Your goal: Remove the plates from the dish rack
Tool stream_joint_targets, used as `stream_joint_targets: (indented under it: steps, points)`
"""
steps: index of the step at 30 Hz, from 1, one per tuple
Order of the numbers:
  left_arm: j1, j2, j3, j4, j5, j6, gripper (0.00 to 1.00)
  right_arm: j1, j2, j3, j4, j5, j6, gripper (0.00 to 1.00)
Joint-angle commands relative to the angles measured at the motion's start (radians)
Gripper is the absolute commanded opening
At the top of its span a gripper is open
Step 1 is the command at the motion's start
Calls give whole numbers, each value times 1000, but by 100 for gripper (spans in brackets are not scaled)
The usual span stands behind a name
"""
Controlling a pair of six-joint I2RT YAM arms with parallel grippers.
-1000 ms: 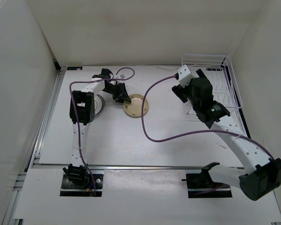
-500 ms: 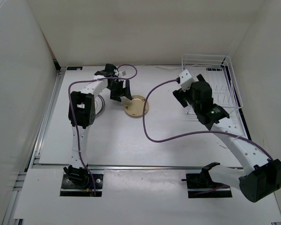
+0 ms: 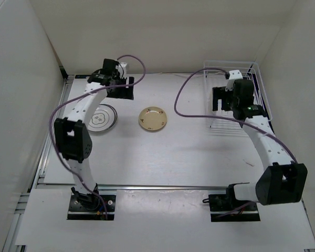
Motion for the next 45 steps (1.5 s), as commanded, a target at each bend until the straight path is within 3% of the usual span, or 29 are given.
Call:
stream_joint_targets:
  steps: [1,5,9,14,24,33,39,42,45]
  points:
    - [-5,-230,-64,18,31,118,91,-33,51,109,-4,-139,177,95]
    - [-5,-373,-150,9,28,186,91,-65,146,182,-5,-211,227,87]
    - [-5,-474,-233,0,-18,220,93,-65,210,236,-5,-242,237,67]
    - [-5,-546,-304,-9,-6,250,94,-65,279,259,5,-206,228,62]
    - [-5,-566,-304,-19,3,250,95,-65,368,268,32,-188,200,56]
    - [-5,-566,-304,-28,3,250,95,-65,437,299,51,-188,191,39]
    - [-5,-557,-304,-28,3,250,96,-65,488,330,51,-188,172,38]
    - [-5,-548,-304,-37,3,250,96,-65,497,341,51,-188,162,34]
    - [-5,-539,-304,-37,3,250,96,-65,506,341,60,-188,162,20]
